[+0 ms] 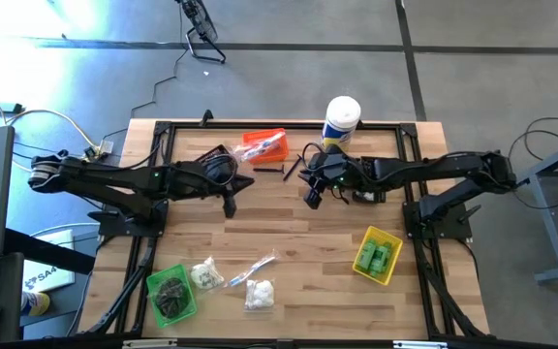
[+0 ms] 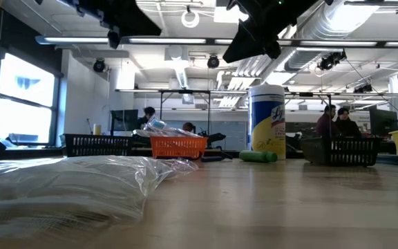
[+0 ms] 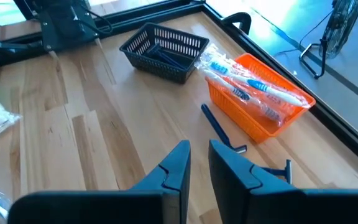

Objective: Pick & Place Travel size toiletries
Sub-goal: Put the green shampoo bottle into the yellow bin

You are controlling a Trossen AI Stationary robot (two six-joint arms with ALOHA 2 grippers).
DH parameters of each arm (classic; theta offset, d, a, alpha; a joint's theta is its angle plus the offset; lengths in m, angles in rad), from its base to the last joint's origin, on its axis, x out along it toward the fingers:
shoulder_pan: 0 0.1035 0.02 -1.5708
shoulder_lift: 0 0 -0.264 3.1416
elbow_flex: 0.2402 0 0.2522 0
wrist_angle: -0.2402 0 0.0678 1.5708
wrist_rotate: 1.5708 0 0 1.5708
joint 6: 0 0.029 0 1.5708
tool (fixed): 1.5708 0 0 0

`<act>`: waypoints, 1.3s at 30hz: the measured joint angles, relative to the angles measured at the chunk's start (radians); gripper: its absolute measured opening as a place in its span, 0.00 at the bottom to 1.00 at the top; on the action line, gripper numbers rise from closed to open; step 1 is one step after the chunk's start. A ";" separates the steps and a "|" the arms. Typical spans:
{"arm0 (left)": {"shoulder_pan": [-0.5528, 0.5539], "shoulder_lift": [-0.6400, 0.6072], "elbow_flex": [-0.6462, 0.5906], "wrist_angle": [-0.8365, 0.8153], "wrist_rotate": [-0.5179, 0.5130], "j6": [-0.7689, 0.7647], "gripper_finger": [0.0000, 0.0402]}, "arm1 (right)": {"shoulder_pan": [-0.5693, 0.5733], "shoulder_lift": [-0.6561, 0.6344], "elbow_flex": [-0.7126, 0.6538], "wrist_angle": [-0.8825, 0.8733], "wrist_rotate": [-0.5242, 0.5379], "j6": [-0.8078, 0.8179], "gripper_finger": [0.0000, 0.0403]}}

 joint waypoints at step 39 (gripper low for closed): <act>0.001 -0.047 -0.310 0.533 0.269 0.069 0.00 | -0.130 0.000 0.000 -0.134 -0.022 0.297 0.12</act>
